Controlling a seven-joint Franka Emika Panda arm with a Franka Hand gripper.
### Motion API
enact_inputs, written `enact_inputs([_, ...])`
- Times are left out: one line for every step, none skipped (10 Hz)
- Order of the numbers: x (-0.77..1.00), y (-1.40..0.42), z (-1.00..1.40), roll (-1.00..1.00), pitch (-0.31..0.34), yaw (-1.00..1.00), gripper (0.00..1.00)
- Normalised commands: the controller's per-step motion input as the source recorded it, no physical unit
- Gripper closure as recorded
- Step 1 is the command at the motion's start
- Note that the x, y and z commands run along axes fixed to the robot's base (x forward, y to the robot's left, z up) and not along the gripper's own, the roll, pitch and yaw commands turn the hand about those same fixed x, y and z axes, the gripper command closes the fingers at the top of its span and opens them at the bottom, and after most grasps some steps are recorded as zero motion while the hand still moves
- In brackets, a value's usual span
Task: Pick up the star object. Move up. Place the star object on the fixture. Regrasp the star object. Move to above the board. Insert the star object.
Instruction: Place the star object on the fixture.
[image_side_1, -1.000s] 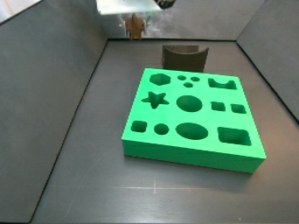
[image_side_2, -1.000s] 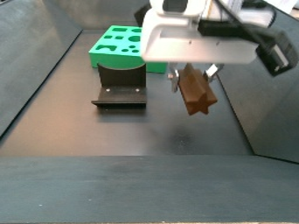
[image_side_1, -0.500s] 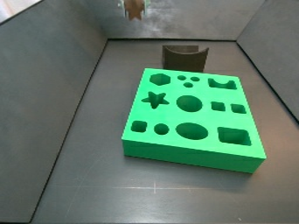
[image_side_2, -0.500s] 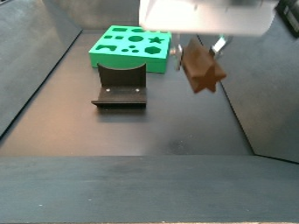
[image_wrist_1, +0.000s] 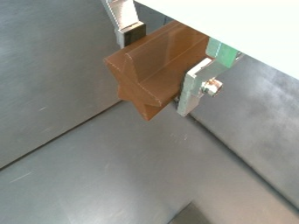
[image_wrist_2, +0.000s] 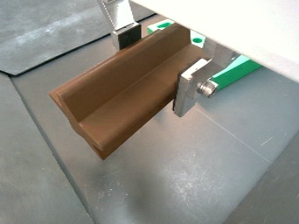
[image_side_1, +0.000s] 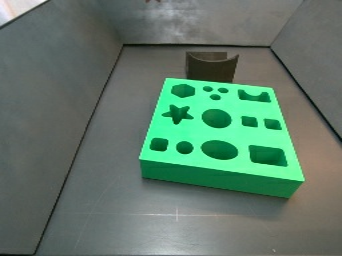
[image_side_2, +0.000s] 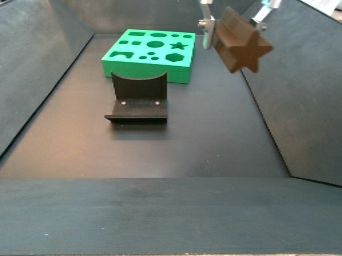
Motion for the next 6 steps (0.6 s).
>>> enact_inputs([1.0,-0.98,-0.15,-0.48,0.393,-0.34,1.0])
enact_inputs([1.0,-0.81,-0.1,-0.38,0.308,-0.22,1.0])
enact_inputs([1.0,-0.73,-0.09,-0.32,0.256,-0.18,1.0])
enact_inputs([1.0,-0.59,-0.09,-0.21,0.169,-0.09,1.0])
enact_inputs([1.0,-0.53,-0.07,-0.16,0.143,-0.06,1.0])
enact_inputs([1.0,-0.45,-0.05,-0.11,0.127,-0.02,1.0])
